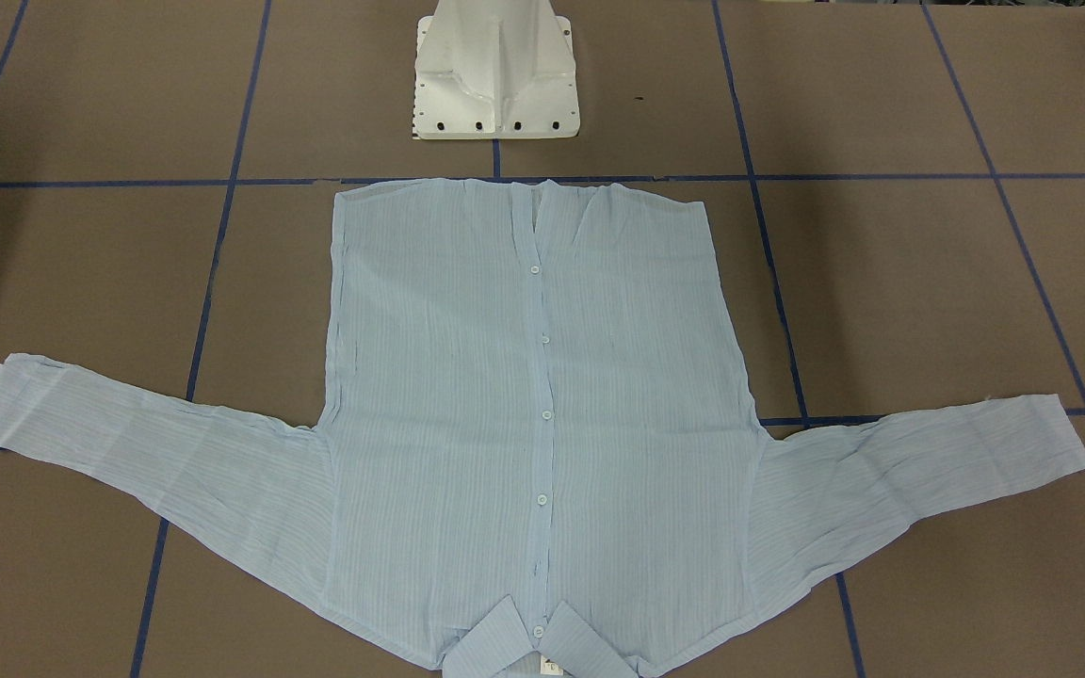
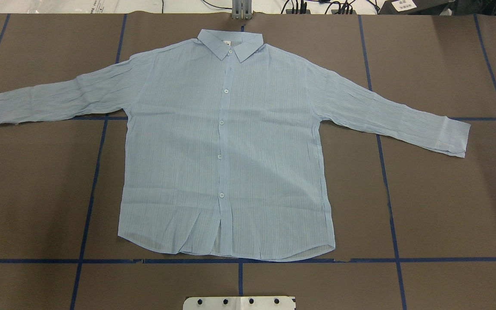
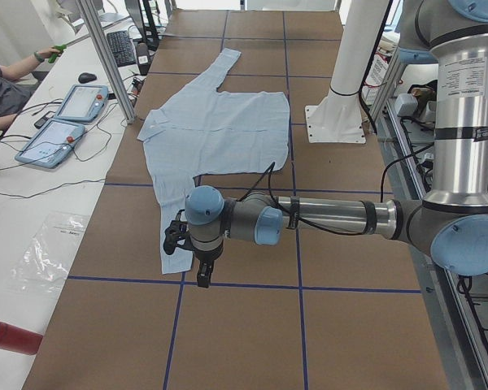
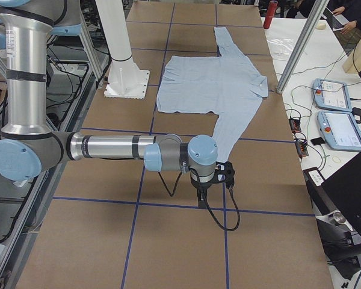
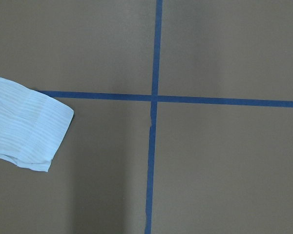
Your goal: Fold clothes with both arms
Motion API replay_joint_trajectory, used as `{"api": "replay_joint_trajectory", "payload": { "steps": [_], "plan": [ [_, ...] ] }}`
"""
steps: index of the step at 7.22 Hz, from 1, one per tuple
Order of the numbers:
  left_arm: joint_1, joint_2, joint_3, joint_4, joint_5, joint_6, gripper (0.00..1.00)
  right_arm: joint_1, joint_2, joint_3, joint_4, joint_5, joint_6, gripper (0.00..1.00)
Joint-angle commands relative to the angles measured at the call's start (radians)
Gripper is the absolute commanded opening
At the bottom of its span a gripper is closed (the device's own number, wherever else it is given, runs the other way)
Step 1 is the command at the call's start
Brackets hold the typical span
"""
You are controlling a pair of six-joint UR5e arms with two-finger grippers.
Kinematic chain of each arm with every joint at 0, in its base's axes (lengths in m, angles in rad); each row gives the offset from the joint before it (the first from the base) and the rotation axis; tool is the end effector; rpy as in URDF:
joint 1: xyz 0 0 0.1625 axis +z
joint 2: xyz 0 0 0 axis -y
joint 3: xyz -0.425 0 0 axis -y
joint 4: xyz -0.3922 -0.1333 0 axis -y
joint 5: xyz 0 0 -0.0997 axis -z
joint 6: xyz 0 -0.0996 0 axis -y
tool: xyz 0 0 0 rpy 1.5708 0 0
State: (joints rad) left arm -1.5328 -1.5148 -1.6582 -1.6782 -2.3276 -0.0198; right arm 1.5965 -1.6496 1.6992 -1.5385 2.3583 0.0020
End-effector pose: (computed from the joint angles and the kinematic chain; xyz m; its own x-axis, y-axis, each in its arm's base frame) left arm -0.0467 -0.4791 0.6324 0.7235 0.1029 -0.6826 -0.0233 0.9919 0.1249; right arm 0.0746 -0.4616 0.6286 0.7068 -0.0378 0.7064 -0.0270 0.9964 0.0804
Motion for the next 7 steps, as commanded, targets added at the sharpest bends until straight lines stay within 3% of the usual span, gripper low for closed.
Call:
{"api": "replay_joint_trajectory", "payload": {
  "steps": [1, 3, 5, 7],
  "plan": [
    [0.0, -0.001, 0.001, 0.0, -0.001, 0.001, 0.99, 0.0, 0.004, 0.005, 0.0, 0.005, 0.004, 1.0],
    [0.0, -0.013, -0.002, -0.017, -0.001, 0.0, 0.99, -0.003, 0.002, -0.004, 0.005, 0.009, 0.006, 1.0],
    [0.006, -0.015, 0.011, -0.191, -0.007, -0.003, 1.0, -0.007, -0.001, -0.006, 0.006, 0.021, 0.007, 1.0],
    [0.025, -0.071, 0.02, -0.253, -0.01, -0.005, 1.0, -0.059, 0.069, -0.009, 0.011, 0.019, 0.004, 1.0]
  ]
}}
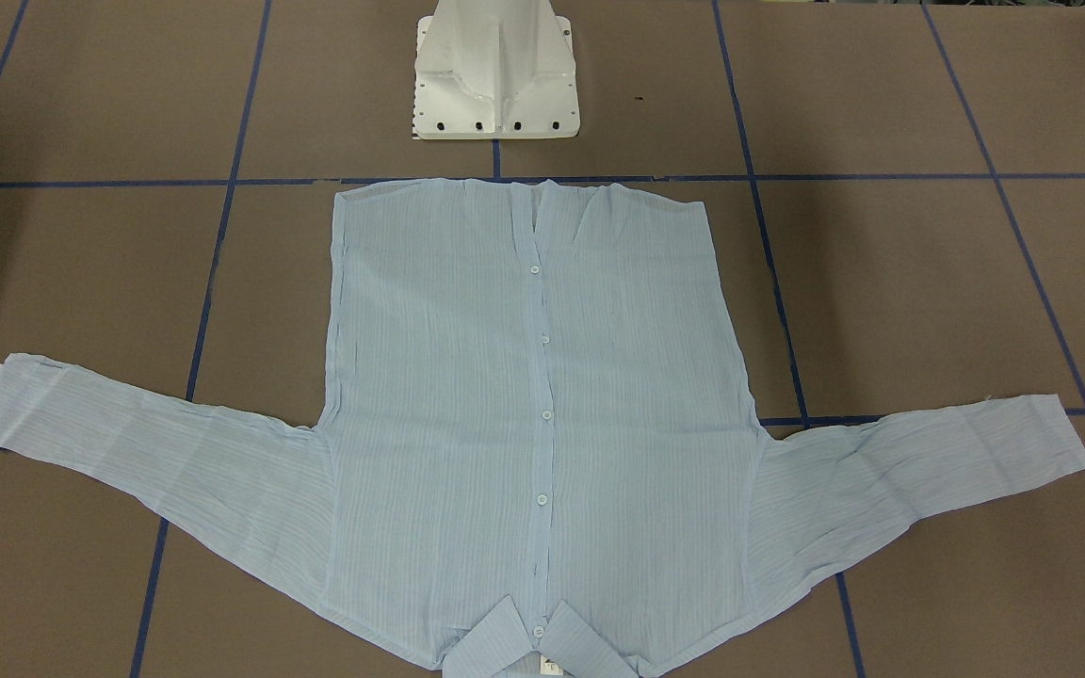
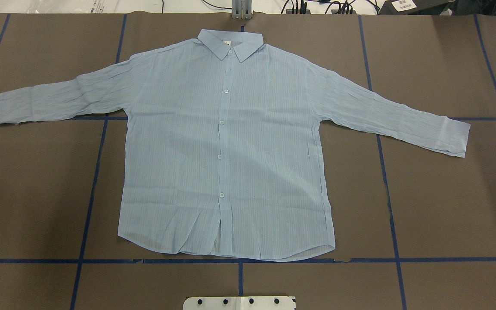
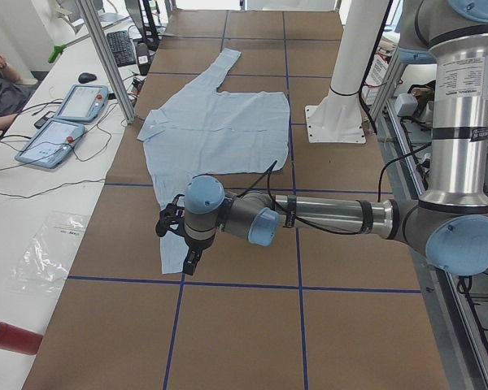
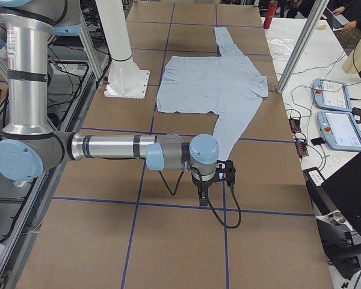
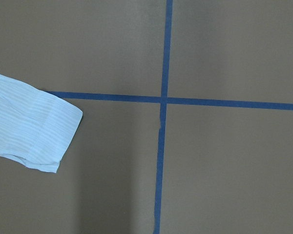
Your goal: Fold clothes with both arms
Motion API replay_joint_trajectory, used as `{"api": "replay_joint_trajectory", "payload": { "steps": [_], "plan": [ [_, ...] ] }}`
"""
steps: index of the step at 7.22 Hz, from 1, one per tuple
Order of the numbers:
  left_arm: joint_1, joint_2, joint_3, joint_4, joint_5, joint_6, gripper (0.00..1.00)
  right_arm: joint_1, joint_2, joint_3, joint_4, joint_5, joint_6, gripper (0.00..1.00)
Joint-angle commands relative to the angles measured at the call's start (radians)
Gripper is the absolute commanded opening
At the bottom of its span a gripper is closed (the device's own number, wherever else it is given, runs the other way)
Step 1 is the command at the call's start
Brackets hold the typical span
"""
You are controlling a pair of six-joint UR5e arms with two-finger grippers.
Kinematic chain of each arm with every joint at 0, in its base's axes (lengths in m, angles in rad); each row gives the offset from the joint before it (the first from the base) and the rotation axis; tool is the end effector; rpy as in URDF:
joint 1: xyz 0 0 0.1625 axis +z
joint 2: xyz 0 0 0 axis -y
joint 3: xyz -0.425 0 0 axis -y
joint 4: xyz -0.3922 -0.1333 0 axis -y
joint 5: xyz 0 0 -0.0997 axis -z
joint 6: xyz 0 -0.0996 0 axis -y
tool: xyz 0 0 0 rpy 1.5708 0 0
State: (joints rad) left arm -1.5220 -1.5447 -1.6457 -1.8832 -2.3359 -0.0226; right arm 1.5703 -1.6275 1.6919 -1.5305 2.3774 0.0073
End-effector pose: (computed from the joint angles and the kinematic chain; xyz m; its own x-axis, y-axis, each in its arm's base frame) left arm -0.0399 -0.5018 0.6002 0.7094 0.2585 -0.6557 -0.0296 0.9404 0.3387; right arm 0.0612 -0.4737 0.6197 0.6919 -0.0685 0.7187 -0.0046 0.9951 0.0993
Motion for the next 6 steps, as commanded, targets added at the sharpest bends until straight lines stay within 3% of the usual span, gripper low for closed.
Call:
{"api": "replay_joint_trajectory", "payload": {
  "steps": [1, 4, 5, 6],
  "plan": [
    [0.019, -0.041, 0.017, -0.048, -0.002, 0.001, 1.0, -0.033, 0.061, -0.042, 0.009, 0.009, -0.006, 1.0],
    [0.056, -0.057, 0.064, -0.143, 0.001, 0.0, 0.99, -0.157, 0.078, -0.219, 0.418, -0.001, 0.011, 1.0],
    [0.059, -0.058, 0.098, -0.177, 0.003, 0.006, 1.0, -0.211, 0.096, -0.283, 0.56, -0.064, 0.032, 1.0],
    [0.068, -0.057, 0.103, -0.207, 0.007, 0.003, 1.0, -0.27, 0.136, -0.354, 0.611, -0.131, 0.037, 1.0]
  ]
}}
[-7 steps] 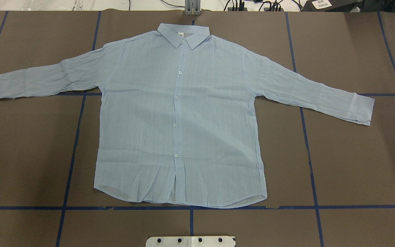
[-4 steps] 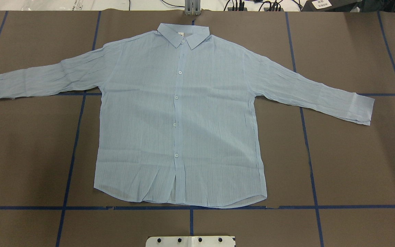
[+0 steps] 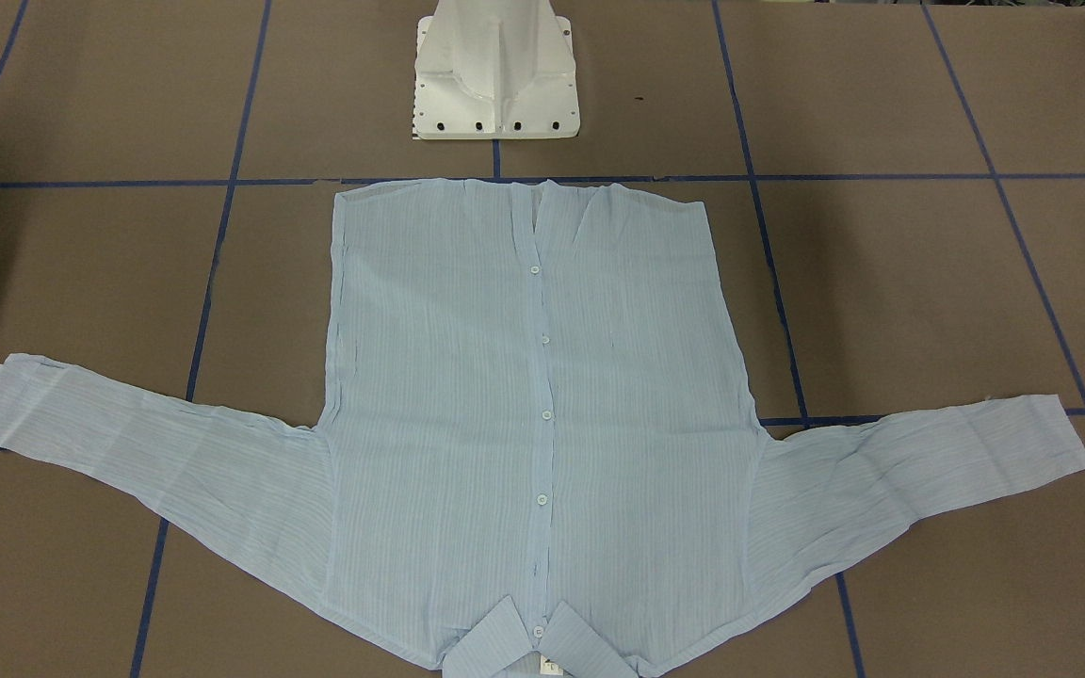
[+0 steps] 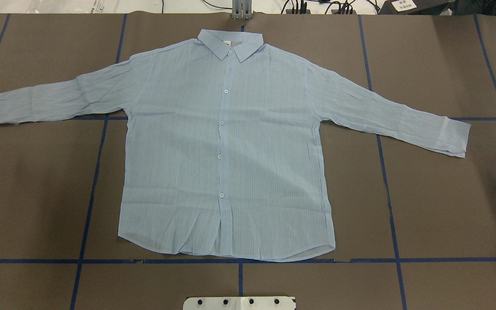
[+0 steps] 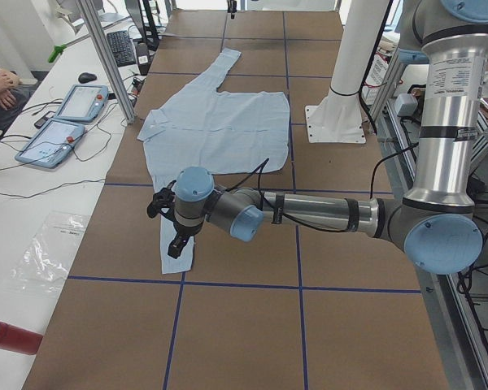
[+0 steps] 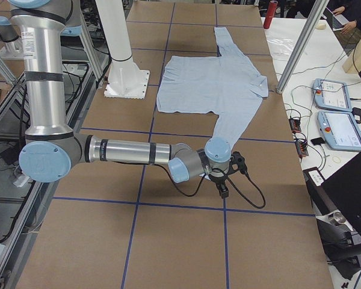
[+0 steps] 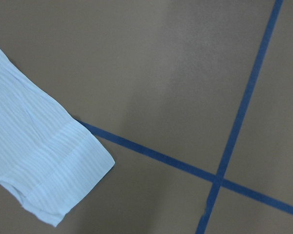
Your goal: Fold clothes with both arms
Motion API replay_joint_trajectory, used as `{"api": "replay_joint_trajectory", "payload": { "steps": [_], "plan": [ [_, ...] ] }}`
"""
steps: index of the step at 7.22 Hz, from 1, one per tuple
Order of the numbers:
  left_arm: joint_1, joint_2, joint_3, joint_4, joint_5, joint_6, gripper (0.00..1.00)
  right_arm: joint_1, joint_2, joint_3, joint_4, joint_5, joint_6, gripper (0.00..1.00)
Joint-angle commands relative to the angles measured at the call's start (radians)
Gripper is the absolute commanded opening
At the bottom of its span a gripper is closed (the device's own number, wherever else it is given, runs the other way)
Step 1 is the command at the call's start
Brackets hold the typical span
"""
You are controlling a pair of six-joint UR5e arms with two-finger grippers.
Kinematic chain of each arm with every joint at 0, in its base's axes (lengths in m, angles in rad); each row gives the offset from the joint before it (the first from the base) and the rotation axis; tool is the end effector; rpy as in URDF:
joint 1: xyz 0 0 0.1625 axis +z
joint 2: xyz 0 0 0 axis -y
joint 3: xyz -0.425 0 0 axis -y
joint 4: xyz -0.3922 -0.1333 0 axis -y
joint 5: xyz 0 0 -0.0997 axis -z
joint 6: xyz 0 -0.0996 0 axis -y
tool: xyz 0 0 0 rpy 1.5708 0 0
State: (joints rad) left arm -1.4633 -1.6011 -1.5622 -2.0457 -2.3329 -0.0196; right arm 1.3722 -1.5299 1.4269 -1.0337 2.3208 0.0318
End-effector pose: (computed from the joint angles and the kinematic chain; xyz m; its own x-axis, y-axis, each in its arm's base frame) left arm -0.0076 -0.5309 0.5946 0.6856 0.3875 -0.6163 -0.0809 0.8819 0.4645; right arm -0.0402 -0.5311 0.6517 0.6661 -0.3969 0.6315 0.1579 0.9025 0.4007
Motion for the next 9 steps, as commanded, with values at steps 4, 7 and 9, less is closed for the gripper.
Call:
{"api": "replay_joint_trajectory", "payload": {
  "steps": [4, 7, 9],
  "plan": [
    [0.008, 0.0, 0.025, -0.048, 0.003, -0.003, 1.0, -0.194, 0.096, -0.137, 0.116, -0.067, 0.019, 1.0],
    [0.009, -0.003, 0.025, -0.048, 0.001, -0.005, 1.0, -0.22, 0.111, -0.189, 0.115, -0.064, 0.019, 0.87],
    [0.009, -0.003, 0.025, -0.048, 0.001, -0.005, 0.99, -0.22, 0.114, -0.191, 0.11, -0.063, 0.017, 0.44]
  ]
}}
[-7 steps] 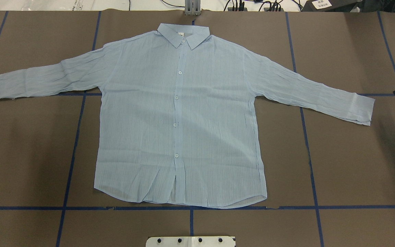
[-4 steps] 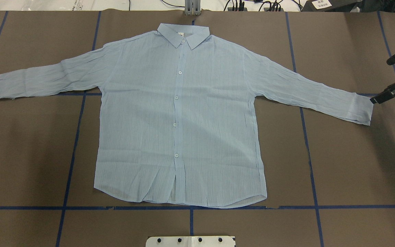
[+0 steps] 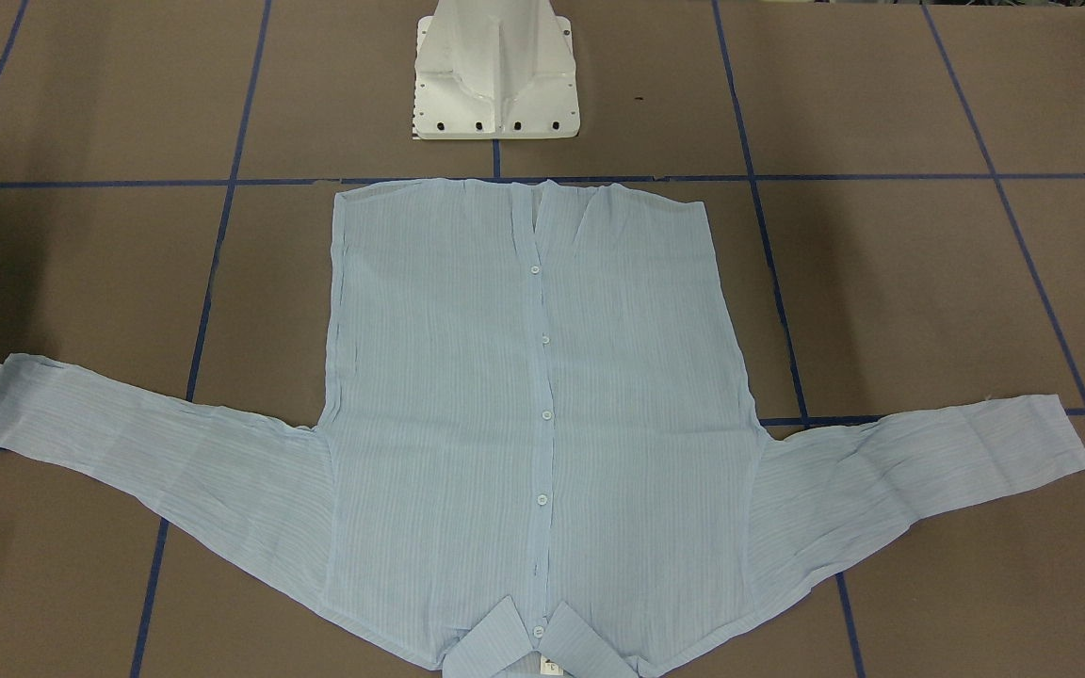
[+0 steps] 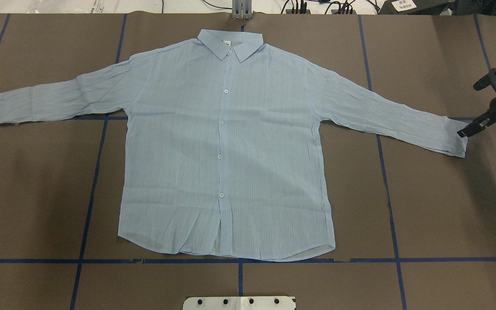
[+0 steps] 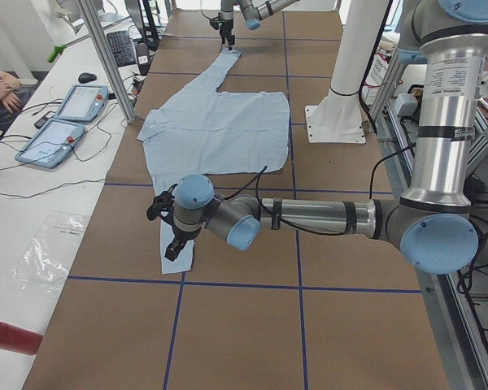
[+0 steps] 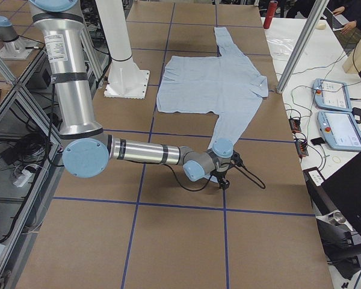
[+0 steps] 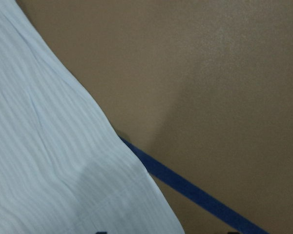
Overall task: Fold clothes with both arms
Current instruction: 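Lower the right gripper to the cuff of the sleeve nearest it and grasp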
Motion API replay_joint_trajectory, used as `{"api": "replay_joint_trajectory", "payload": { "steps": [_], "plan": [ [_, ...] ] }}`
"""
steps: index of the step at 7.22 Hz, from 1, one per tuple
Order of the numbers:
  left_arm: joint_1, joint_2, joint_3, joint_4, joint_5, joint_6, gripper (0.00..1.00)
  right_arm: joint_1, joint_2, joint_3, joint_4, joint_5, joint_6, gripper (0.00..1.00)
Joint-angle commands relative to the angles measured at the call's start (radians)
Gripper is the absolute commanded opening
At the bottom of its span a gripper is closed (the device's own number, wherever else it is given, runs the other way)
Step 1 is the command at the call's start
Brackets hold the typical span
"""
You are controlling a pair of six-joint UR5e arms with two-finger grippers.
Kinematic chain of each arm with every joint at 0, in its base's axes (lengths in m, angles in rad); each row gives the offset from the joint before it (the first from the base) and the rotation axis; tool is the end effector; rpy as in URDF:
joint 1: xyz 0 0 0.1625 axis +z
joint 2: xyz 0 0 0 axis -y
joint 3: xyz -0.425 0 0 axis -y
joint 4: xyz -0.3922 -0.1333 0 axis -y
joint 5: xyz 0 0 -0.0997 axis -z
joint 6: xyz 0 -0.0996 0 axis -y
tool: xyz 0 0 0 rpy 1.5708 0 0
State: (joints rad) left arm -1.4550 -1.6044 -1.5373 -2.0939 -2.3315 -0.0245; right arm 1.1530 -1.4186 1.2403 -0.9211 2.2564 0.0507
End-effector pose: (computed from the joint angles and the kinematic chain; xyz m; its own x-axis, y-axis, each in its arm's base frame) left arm -0.0031 -0.5328 0.5999 0.6819 0.4047 -0.6093 -0.0834 0.8706 0.4849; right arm -0.1688 -0.5534 0.6756 0.6084 -0.5349 0.5864 0.3311 0.8425 0.4250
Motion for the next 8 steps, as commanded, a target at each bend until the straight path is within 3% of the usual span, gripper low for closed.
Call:
{"api": "replay_joint_trajectory", "payload": {
  "steps": [1, 2, 6, 7, 8],
  "plan": [
    [-0.001, -0.003, 0.005, 0.0, 0.0, 0.001, 0.99, -0.001, 0.009, -0.004, -0.005, 0.012, -0.002, 0.23],
    [0.001, -0.008, 0.006, 0.0, 0.001, 0.0, 0.99, -0.001, 0.01, -0.001, -0.007, 0.015, -0.002, 0.03],
    [0.001, -0.019, 0.017, 0.002, 0.001, -0.002, 0.99, 0.014, 0.053, 0.007, -0.073, 0.055, 0.003, 0.0],
    [-0.001, -0.022, 0.017, 0.002, 0.001, -0.002, 0.99, 0.02, 0.058, 0.034, -0.067, 0.077, 0.061, 0.0],
    [-0.001, -0.022, 0.019, 0.002, 0.001, -0.002, 0.99, 0.021, 0.084, 0.089, -0.065, 0.136, 0.25, 0.0]
  ]
}}
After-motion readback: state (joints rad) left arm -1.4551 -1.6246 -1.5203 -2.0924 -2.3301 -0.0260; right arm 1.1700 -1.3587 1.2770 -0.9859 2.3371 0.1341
